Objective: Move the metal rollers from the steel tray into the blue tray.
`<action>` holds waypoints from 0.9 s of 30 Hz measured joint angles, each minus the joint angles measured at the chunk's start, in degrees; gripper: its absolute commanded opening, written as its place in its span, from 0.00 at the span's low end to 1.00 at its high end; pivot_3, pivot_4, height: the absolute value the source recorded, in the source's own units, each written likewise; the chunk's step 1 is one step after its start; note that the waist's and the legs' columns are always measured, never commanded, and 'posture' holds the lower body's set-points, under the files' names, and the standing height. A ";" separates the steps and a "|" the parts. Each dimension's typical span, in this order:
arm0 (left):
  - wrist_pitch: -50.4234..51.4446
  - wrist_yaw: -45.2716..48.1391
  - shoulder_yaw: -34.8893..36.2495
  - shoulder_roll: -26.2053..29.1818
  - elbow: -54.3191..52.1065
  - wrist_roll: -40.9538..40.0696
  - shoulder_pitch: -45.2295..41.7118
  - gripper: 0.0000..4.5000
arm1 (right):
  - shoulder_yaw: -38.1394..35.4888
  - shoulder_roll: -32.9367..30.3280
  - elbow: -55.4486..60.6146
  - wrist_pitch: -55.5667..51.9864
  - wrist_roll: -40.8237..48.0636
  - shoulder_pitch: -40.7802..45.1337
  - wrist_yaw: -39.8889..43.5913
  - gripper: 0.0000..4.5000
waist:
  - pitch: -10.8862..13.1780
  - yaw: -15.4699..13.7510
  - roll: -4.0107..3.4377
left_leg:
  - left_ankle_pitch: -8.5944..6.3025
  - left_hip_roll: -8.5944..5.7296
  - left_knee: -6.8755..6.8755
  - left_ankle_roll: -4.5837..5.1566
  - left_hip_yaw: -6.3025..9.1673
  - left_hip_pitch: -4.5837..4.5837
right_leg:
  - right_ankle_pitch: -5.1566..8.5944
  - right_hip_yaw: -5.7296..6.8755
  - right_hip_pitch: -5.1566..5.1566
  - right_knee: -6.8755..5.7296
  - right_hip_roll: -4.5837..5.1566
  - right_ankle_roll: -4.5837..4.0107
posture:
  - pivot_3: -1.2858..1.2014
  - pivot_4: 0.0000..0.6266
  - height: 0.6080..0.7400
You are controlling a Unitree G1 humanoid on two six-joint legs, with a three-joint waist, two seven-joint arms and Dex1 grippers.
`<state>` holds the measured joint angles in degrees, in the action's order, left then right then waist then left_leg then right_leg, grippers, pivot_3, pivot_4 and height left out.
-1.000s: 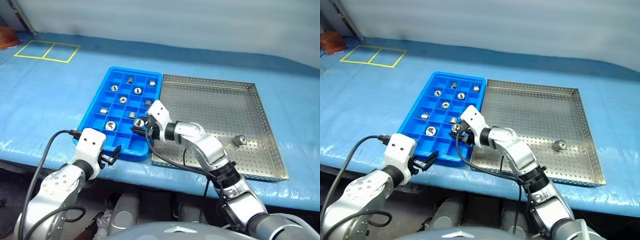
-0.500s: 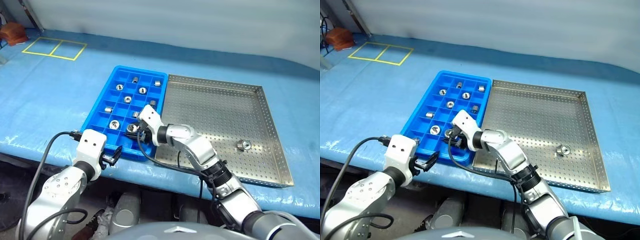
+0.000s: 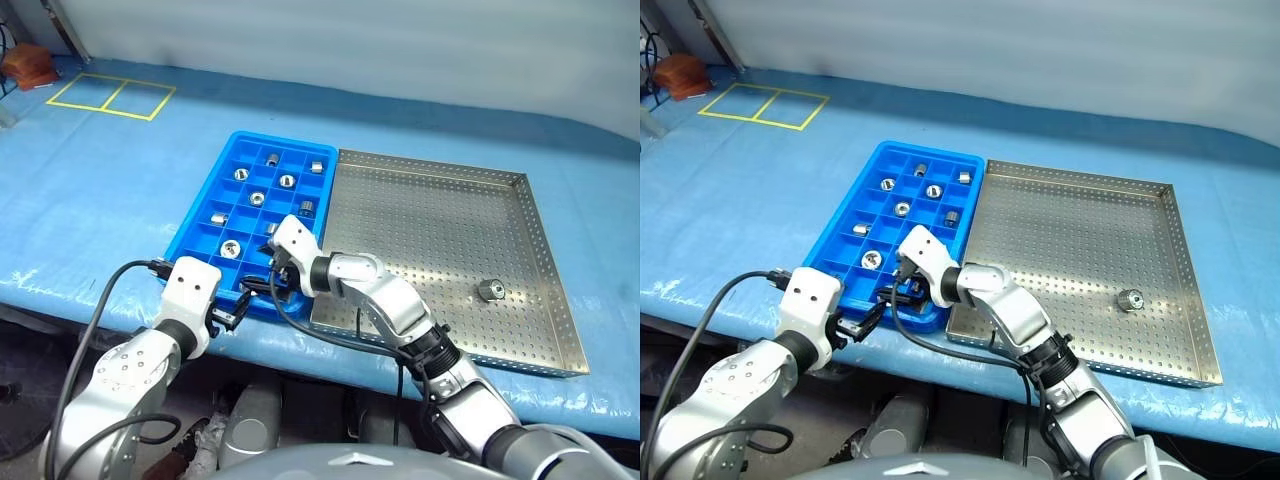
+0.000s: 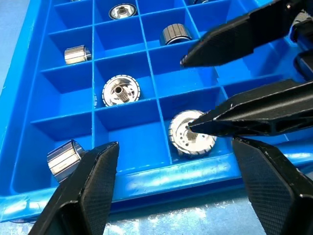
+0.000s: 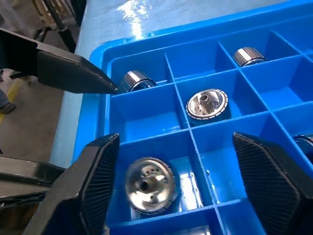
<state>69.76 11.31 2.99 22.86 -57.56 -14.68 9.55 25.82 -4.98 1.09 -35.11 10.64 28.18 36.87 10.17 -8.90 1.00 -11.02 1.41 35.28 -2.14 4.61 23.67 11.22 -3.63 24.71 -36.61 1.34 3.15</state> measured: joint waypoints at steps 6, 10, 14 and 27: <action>-1.36 0.40 -2.94 -0.70 2.23 -0.26 -2.20 0.89 | -2.95 -1.15 4.13 -0.42 0.60 -0.66 -2.09 0.83 | 0.00 -0.04 0.00 | 0.00 -0.01 0.01 -0.01 0.00 0.04 | 0.00 0.01 0.00 0.04 0.02 0.00 | 0.67 0.24 1.00; -5.47 1.85 -6.74 -2.68 6.47 -1.54 -6.40 0.89 | -6.51 -7.15 9.01 -0.80 -1.55 -1.61 -4.65 0.83 | -0.01 -0.20 0.01 | 0.01 -0.03 0.04 -0.03 0.00 0.10 | -0.01 0.06 -0.05 0.20 0.06 0.02 | 0.64 0.24 1.00; -12.06 5.12 -10.51 -4.53 12.79 -2.22 -12.83 0.89 | -10.84 -15.83 13.68 -4.11 -4.31 -4.90 -6.83 0.83 | -0.01 0.27 0.01 | 0.01 -0.03 0.01 -0.03 -0.01 0.18 | -0.04 0.06 -0.06 0.39 0.07 0.06 | 0.62 0.24 1.00; -28.25 17.43 -19.85 -9.31 34.83 -3.46 -26.93 0.89 | -24.40 -25.29 25.71 -15.65 -8.49 -18.92 -14.62 0.83 | -0.02 6.43 0.00 | -0.16 -0.03 0.23 0.23 -0.12 0.26 | -0.15 -0.06 -0.20 0.61 0.06 0.26 | 0.55 0.24 1.00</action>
<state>41.51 28.73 -16.86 13.56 -22.73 -18.15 -17.38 1.42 -30.27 26.80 -50.76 2.16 9.26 22.26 10.16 -2.47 1.00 -11.18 1.38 35.51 -1.91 4.50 23.93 11.06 -3.69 24.52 -36.00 1.39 3.40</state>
